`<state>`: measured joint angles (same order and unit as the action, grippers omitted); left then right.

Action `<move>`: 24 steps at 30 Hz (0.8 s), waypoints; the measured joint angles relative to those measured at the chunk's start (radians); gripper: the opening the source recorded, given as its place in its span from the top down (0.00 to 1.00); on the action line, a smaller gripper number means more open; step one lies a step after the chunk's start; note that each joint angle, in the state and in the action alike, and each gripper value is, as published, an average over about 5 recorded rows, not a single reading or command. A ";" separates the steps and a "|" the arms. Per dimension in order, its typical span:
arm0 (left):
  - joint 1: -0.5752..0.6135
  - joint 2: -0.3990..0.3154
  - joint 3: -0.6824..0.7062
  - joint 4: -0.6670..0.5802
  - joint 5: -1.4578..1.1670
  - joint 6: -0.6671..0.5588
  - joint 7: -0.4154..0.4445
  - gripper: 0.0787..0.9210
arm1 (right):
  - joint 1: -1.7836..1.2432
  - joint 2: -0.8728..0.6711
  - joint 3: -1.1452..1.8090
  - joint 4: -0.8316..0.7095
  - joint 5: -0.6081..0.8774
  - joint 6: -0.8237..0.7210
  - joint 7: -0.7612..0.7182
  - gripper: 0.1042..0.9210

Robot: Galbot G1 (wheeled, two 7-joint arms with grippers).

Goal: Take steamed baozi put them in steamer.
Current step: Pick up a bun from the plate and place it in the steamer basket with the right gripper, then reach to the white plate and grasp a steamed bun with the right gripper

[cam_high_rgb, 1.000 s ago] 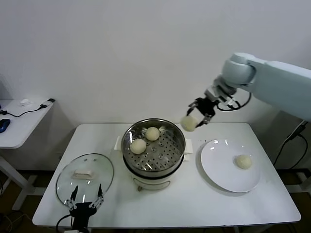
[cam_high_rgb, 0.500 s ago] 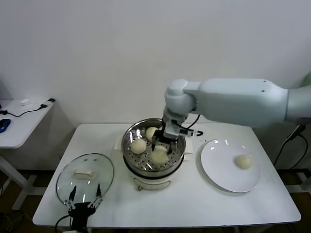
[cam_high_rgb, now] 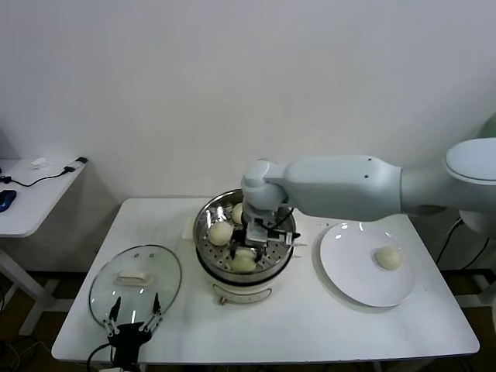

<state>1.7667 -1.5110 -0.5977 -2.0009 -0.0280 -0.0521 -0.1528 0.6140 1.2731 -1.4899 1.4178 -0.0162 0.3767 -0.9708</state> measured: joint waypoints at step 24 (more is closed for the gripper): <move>-0.012 0.016 0.007 0.004 -0.004 0.000 0.001 0.12 | 0.251 -0.307 -0.067 -0.228 0.307 -0.073 -0.202 0.12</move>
<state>1.7543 -1.4953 -0.5904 -1.9972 -0.0322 -0.0516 -0.1518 0.8653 0.9665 -1.5573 1.1899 0.2912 0.3037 -1.1725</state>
